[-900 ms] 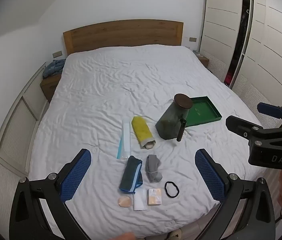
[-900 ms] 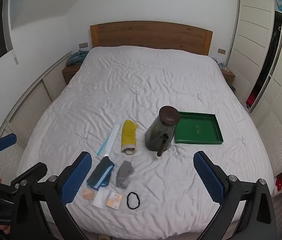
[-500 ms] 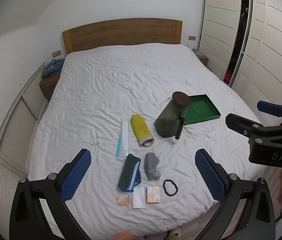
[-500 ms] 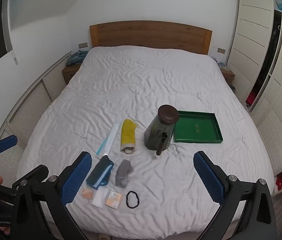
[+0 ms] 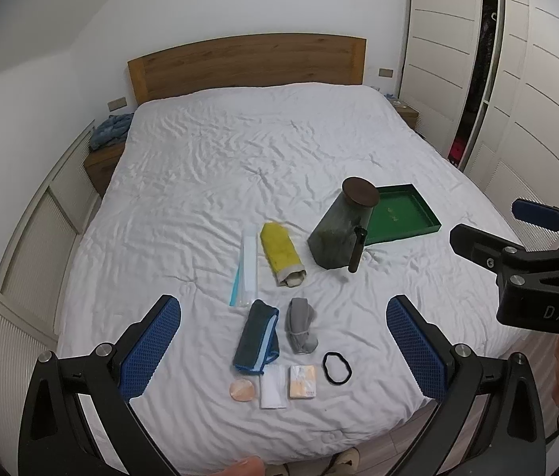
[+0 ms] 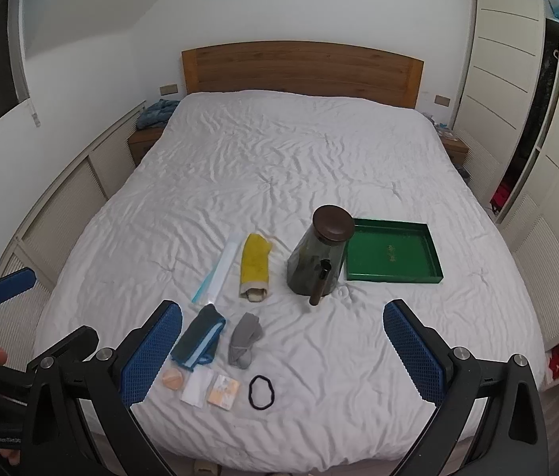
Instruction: Organize soft objects
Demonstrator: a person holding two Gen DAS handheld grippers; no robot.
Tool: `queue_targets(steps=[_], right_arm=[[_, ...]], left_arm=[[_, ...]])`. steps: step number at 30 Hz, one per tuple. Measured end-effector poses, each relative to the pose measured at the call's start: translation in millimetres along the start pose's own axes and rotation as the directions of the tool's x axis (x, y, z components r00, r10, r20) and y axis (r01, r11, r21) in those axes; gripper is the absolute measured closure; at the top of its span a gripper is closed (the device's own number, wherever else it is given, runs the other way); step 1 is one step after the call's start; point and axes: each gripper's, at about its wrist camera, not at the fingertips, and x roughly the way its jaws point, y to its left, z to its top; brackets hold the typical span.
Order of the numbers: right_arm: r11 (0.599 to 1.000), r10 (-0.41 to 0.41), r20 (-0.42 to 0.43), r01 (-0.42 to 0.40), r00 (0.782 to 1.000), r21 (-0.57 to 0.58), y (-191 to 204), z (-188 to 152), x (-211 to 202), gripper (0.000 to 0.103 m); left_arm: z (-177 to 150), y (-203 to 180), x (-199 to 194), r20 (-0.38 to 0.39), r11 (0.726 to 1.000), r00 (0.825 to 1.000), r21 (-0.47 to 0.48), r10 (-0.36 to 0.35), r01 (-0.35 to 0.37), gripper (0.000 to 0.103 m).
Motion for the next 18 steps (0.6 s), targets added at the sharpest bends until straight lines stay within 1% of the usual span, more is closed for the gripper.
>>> queue_targets(steps=[3, 6, 10, 18], right_arm=[[1.0, 0.013, -0.002, -0.013, 1.0, -0.008, -0.6, -0.9, 1.0, 0.0], [1.0, 0.028, -0.006, -0.028, 1.0, -0.012, -11.0, -4.8, 5.5, 0.0], [0.999, 0.05, -0.021, -0.05, 0.999, -0.022, -15.0, -3.2, 16.4, 0.0], [0.996, 0.077, -0.057, -0.079, 0.995, -0.031, -8.1, 4.2, 52.4, 0.0]], left_arm=[[-0.7, -5.7, -0.4, -0.003, 1.0, 1.0, -0.004, 0.017, -0.017, 0.001], [-1.2, -11.8, 2.4, -0.012, 0.999, 0.999, -0.007, 0.036, -0.036, 0.001], [-1.6, -16.4, 8.6, -0.028, 0.998, 0.998, -0.018, 0.057, -0.058, 0.001], [0.2, -7.3, 25.1, -0.063, 0.997, 0.995, -0.027, 0.071, -0.073, 0.001]])
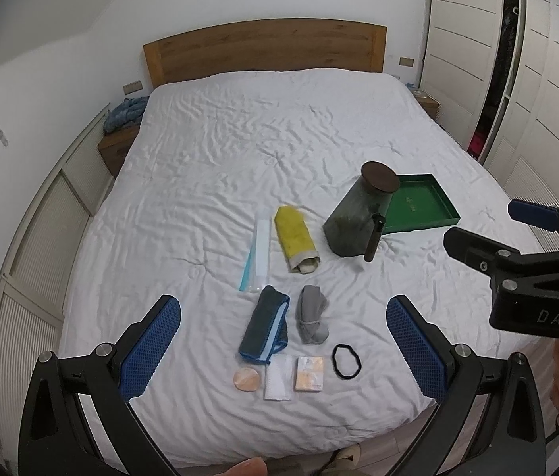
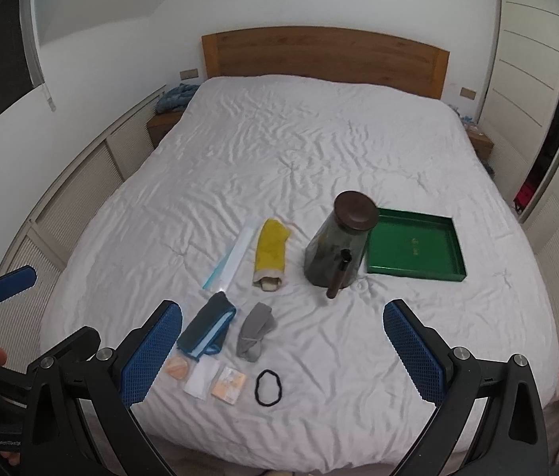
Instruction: Organize soft objects
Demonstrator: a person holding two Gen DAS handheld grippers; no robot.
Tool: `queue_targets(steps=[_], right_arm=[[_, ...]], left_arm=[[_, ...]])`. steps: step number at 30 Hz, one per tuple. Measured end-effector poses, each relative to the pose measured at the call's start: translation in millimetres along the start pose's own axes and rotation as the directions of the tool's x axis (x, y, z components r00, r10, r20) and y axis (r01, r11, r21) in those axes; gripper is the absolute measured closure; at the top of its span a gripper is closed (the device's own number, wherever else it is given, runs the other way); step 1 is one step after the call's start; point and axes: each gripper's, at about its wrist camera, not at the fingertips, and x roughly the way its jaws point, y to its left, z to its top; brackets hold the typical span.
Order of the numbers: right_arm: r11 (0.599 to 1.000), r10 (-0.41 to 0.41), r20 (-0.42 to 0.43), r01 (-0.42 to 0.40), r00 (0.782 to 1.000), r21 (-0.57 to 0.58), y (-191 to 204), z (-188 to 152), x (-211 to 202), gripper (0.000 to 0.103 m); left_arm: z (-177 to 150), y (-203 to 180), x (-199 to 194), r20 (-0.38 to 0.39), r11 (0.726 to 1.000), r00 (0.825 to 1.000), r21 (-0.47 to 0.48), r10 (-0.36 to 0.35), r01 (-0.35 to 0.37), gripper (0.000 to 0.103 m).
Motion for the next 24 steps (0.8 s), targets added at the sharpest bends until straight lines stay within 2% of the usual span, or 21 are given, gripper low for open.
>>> queue_targets(steps=[6, 13, 18, 24], right_arm=[[0.999, -0.04, 0.001, 0.04, 0.999, 0.022, 15.1, 17.9, 17.9, 0.0], [0.995, -0.085, -0.001, 0.085, 0.996, 0.045, 56.8, 38.3, 48.1, 0.0], [0.994, -0.094, -0.019, 0.095, 0.995, 0.053, 85.3, 53.9, 77.6, 0.0], [0.995, -0.09, -0.022, 0.091, 0.996, 0.05, 96.7, 67.4, 111.6, 0.0]], left_arm=[[14.9, 18.3, 19.4, 0.006, 0.999, 1.0, 0.032, -0.031, 0.031, 0.001], [38.2, 52.6, 51.1, 0.004, 0.995, 0.997, 0.067, -0.072, 0.071, 0.001], [48.1, 76.8, 74.8, 0.001, 0.992, 0.996, 0.087, -0.088, 0.087, 0.001], [53.6, 99.6, 104.9, -0.03, 0.989, 0.994, 0.099, -0.104, 0.106, 0.001]])
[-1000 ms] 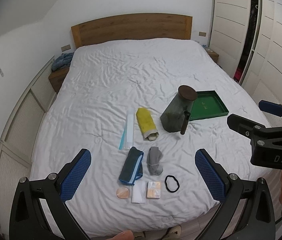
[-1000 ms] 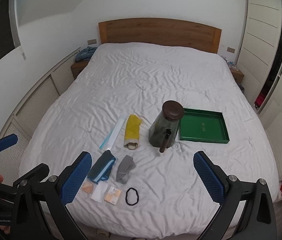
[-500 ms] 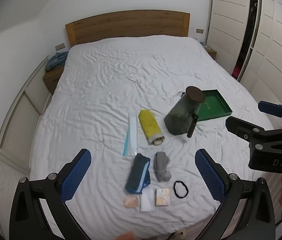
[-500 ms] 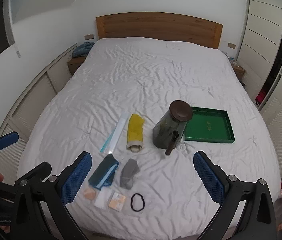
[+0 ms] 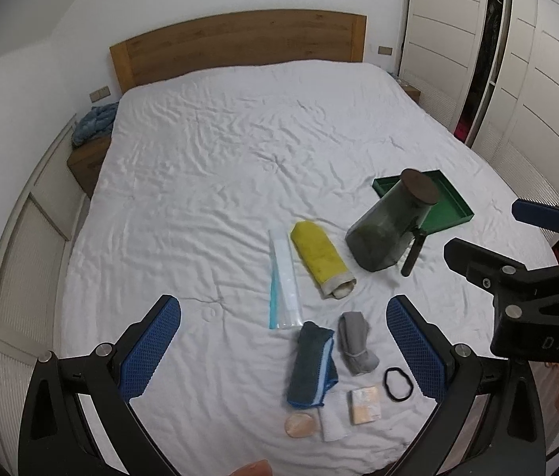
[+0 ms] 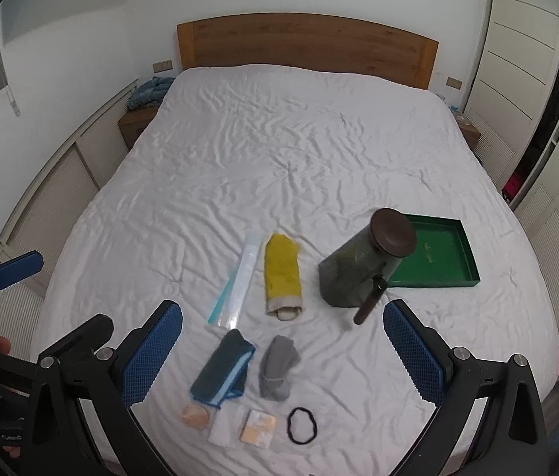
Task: Organize soft objects
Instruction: 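Grasp the clear plastic bag with the left tool while the right tool grasps the yellow towel roll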
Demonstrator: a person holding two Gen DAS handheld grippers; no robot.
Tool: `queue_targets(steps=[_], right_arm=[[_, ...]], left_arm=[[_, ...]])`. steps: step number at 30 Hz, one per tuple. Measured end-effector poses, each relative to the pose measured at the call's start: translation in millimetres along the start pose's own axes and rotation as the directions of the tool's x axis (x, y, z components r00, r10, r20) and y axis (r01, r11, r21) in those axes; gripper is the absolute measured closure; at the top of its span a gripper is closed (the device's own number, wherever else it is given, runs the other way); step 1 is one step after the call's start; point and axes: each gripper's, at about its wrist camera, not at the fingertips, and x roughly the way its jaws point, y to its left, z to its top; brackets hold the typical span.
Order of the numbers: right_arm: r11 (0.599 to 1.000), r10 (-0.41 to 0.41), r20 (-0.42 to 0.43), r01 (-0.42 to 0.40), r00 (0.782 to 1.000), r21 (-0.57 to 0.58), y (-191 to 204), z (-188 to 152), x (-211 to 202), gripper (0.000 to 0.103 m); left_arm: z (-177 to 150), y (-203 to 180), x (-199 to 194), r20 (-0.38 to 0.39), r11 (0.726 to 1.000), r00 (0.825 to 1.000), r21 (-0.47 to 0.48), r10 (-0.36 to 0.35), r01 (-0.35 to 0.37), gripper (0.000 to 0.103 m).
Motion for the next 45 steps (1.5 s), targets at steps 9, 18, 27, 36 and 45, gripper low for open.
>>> queue_targets(steps=[9, 18, 27, 36, 45], right_arm=[[0.998, 0.04, -0.072, -0.043, 0.997, -0.046, -5.7, -8.8, 117.3, 0.0], [0.988, 0.092, -0.168, -0.11, 0.982, -0.104, -26.2, -8.8, 275.1, 0.0], [0.983, 0.09, -0.191, -0.118, 0.978, -0.142, -38.4, -21.2, 382.5, 0.0], [0.974, 0.078, -0.245, -0.127, 0.966, -0.189, -34.5, -35.9, 465.8, 0.0], [0.977, 0.111, -0.316, -0.162, 0.942, -0.14, -35.9, -41.7, 528.6, 0.015]], left_arm=[[-18.9, 38.3, 111.2, -0.152, 0.998, 0.987, -0.033, 0.056, -0.062, 0.001], [-44.0, 47.1, 229.7, -0.225, 0.986, 0.973, -0.146, 0.051, -0.085, 0.001], [-20.7, 30.4, 330.2, -0.277, 0.989, 0.961, -0.134, 0.023, -0.062, 0.001], [-12.9, 16.1, 403.5, -0.382, 0.993, 0.924, -0.102, 0.011, -0.055, 0.001], [-22.9, 22.7, 432.2, -0.44, 0.993, 0.897, -0.083, 0.04, -0.084, 0.001]])
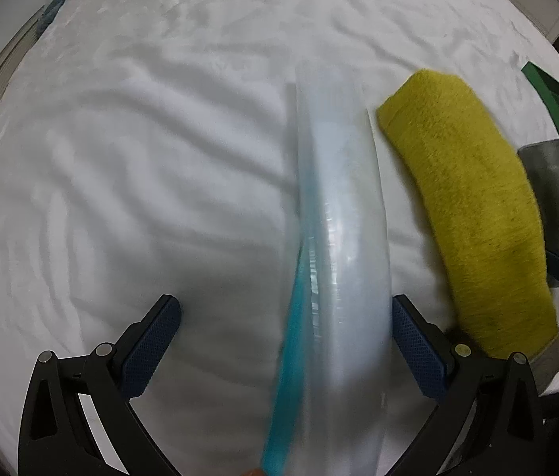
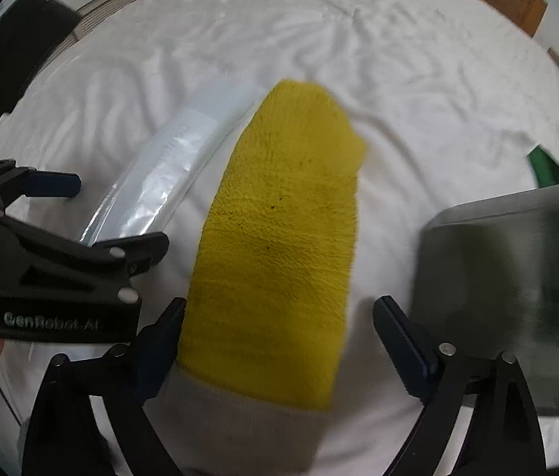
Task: Organize soft objects
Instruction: 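Grasp the clear plastic bag with the left tool while the right tool grasps the yellow towel roll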
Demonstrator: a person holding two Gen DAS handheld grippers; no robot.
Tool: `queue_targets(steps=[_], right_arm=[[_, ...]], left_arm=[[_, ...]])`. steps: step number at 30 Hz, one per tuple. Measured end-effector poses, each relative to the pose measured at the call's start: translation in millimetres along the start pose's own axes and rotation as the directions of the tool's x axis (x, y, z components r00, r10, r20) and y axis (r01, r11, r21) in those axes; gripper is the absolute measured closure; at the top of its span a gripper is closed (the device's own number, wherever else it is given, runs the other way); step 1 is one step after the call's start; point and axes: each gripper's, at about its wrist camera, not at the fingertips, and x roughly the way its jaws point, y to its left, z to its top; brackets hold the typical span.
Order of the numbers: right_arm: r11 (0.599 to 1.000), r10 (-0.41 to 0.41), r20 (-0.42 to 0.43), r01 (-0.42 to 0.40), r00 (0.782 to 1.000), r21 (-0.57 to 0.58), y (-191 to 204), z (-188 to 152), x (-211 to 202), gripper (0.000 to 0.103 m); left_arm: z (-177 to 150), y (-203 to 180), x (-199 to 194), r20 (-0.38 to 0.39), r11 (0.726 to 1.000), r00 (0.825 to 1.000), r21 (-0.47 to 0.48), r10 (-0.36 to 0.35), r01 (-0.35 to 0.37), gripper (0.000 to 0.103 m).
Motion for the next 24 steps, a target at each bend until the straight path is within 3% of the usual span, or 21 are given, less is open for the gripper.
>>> queue_targets(steps=[6, 12, 15, 19, 23, 24], right_arm=[[0.999, 0.027, -0.009, -0.027, 1.0, -0.027, 0.7, 4.1, 20.3, 0.022], [0.995, 0.054, -0.002, -0.054, 0.999, -0.088, 7.6, 6.4, 26.8, 0.05], [0.992, 0.06, -0.001, -0.06, 0.998, -0.113, 11.6, 7.3, 25.6, 0.06], [0.991, 0.092, 0.014, -0.09, 0.996, -0.104, 5.3, 6.1, 25.1, 0.08], [0.989, 0.115, 0.024, -0.112, 0.993, -0.1, -3.5, 4.3, 20.3, 0.086], [0.989, 0.118, 0.029, -0.115, 0.993, -0.096, -4.6, 4.0, 19.0, 0.087]], left_arm=[[-3.7, 3.1, 3.2, 0.0, 1.0, 1.0, 0.017, -0.005, 0.005, 0.002], [-9.4, 4.5, 1.7, -0.011, 0.999, 1.0, 0.038, -0.021, 0.021, 0.012], [-10.9, -2.3, -3.7, 0.0, 0.997, 1.0, 0.068, -0.023, 0.023, 0.025], [-8.4, -24.7, -2.0, 0.002, 0.994, 1.0, 0.105, -0.027, 0.027, 0.051], [-9.8, -37.2, -10.1, 0.007, 0.991, 0.998, 0.125, -0.055, 0.054, 0.091], [-11.2, -40.0, -12.9, 0.013, 0.99, 0.998, 0.129, -0.058, 0.056, 0.091]])
